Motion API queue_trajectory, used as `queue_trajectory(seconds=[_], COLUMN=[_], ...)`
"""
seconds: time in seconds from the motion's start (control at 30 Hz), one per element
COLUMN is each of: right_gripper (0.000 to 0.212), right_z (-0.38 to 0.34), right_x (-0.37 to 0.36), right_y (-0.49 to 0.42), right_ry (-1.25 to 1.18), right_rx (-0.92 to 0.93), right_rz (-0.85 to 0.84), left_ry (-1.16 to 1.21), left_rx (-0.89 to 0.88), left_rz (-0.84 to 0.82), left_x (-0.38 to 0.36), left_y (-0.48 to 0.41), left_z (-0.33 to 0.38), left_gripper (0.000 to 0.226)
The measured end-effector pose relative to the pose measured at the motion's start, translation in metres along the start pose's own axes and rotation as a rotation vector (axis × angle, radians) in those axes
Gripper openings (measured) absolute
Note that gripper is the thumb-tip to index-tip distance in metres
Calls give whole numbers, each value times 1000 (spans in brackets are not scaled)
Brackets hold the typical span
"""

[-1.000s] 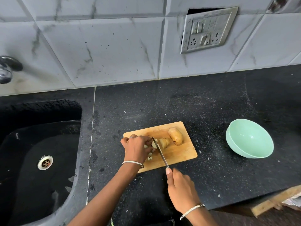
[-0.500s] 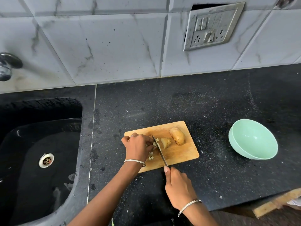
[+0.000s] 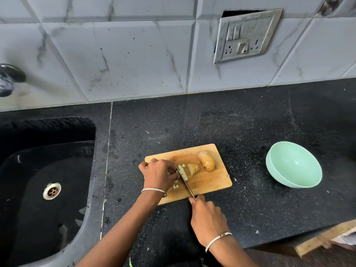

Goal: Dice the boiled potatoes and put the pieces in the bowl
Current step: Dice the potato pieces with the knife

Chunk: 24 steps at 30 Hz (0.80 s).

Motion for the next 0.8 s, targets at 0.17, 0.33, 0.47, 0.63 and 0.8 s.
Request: queue_trajectory(seconds=[0.17,0.33,0.47,0.63,0.8], right_gripper=[45,43,41,45,46], right_z=[12,18,20,15,5], right_x=[6,7,6,-3,-5], right_y=[0,-12,-16,-15,-8], right_ry=[-174,-213,-199,-267,-358], right_rx=[61,20,-17,20,75], right_rz=[-22,49,39,-88,-171], left_ry=[-171,-205,-179,-125,-135], left_rx=[-67,-94,-88,-103,-225], left_rz=[22,37,37,3,-80], left_x=[4,8,11,13,14], left_y=[2,4,7,10,10], left_z=[1,-1,-3,-3,0], left_gripper=[17,15,14,28,45])
Point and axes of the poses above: each hand's wrist, its own y-axis away from the middle knuckle, its own x-axis out of the back of the hand, z = x × y, the point moved 3 cm from there along -y, towards the middle knuckle, and after that the axes turned 8 degrees about -z, right-handed, at the moved point
